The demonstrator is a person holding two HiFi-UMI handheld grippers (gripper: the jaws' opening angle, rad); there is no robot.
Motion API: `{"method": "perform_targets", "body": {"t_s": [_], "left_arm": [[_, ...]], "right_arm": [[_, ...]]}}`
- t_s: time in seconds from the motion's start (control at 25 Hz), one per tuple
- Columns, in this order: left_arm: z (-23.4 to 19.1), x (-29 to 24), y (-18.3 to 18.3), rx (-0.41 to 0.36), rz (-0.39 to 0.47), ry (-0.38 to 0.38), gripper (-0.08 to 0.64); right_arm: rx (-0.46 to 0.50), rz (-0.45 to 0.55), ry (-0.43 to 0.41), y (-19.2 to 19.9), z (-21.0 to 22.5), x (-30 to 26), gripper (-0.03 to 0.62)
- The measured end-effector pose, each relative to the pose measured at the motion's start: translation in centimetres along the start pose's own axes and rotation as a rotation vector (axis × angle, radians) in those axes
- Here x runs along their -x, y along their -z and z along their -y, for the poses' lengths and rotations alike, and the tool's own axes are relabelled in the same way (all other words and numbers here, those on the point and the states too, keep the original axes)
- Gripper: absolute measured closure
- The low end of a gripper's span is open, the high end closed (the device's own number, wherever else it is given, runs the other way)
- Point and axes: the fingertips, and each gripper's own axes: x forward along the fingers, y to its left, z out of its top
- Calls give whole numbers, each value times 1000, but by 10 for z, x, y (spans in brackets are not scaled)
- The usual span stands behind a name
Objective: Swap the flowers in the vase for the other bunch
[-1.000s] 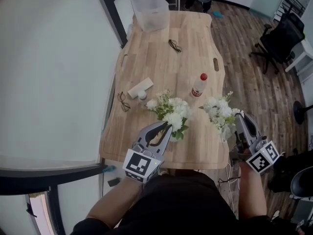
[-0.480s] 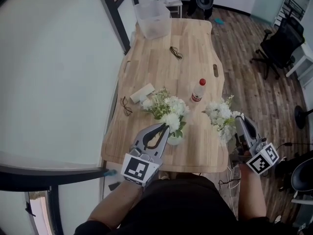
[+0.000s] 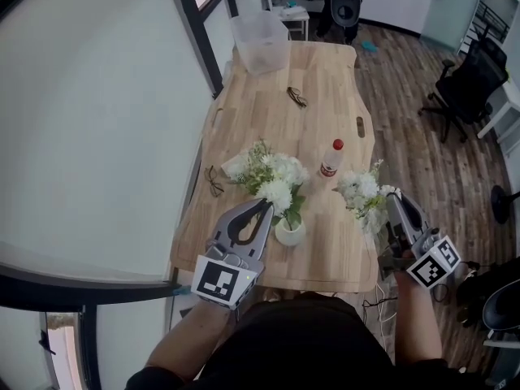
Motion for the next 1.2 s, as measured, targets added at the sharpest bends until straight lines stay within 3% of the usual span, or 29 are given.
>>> {"method": "perform_targets", "body": {"t_s": [0.84, 1.2], "left_arm": [[-48, 39, -74, -102, 152, -166, 532], [-70, 74, -71, -107, 144, -254, 537]], "right_arm": [[-6, 0, -137, -7, -37, -38, 526], [-7, -16, -214, -4, -63, -63, 526]]}}
